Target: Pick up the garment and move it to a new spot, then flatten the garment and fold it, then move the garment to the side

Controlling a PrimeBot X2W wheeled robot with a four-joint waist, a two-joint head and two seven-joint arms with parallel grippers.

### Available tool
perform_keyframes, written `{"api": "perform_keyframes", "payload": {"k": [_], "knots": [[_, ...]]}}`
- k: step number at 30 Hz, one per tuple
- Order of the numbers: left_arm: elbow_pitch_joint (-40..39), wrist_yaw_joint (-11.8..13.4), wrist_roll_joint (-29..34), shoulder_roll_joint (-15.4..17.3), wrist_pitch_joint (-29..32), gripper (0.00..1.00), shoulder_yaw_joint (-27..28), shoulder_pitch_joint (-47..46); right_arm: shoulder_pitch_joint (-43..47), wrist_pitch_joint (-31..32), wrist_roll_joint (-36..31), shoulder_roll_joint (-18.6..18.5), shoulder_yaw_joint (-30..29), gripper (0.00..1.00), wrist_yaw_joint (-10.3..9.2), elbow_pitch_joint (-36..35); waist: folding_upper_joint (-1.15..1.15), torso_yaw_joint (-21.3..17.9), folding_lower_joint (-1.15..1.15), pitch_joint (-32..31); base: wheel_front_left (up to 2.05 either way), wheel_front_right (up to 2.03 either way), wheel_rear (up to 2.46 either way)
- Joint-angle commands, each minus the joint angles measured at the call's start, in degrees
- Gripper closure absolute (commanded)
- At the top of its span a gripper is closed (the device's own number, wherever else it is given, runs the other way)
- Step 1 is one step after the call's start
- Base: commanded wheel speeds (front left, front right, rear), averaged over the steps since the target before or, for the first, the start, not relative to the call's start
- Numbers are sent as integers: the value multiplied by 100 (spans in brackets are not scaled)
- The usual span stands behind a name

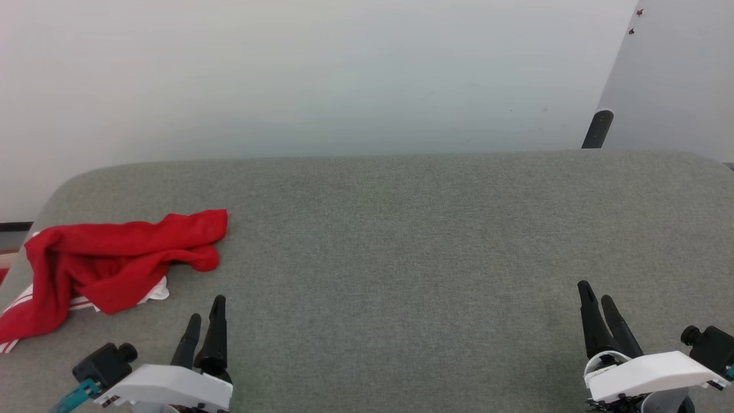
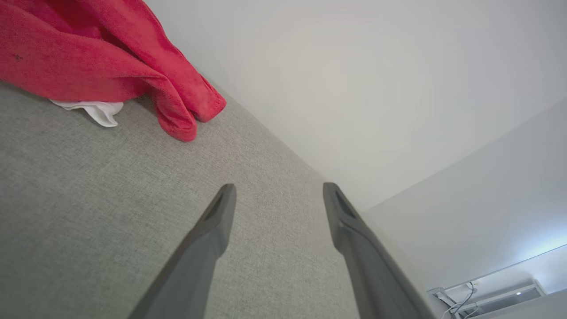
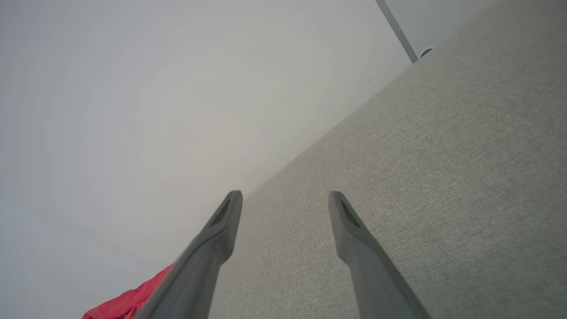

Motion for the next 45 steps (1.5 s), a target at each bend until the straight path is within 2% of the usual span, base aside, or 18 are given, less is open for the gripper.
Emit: {"api": "perform_keyframes", "payload": {"k": [1, 13, 22, 45], "knots": [[-35, 49, 265, 69, -60, 0, -29, -102, -122, -35, -327, 20, -46, 0, 2, -78, 0, 2, 0, -4, 0, 0, 0], [-213, 154, 1537, 67, -229, 0, 87, -67, -76, -80, -1563, 121, -247, 0, 3, -189, 0, 12, 0, -36, 0, 0, 0], [-187, -5, 2261, -32, -357, 0, 267, 2, -48, -106, -2204, 145, -286, 0, 3, -289, 0, 32, 0, -56, 0, 0, 0], [-166, -284, 3878, -227, -629, 0, 585, 67, -36, -270, -3281, 143, -234, 0, 4, -366, 0, 37, 0, -130, 0, 0, 0]]}}
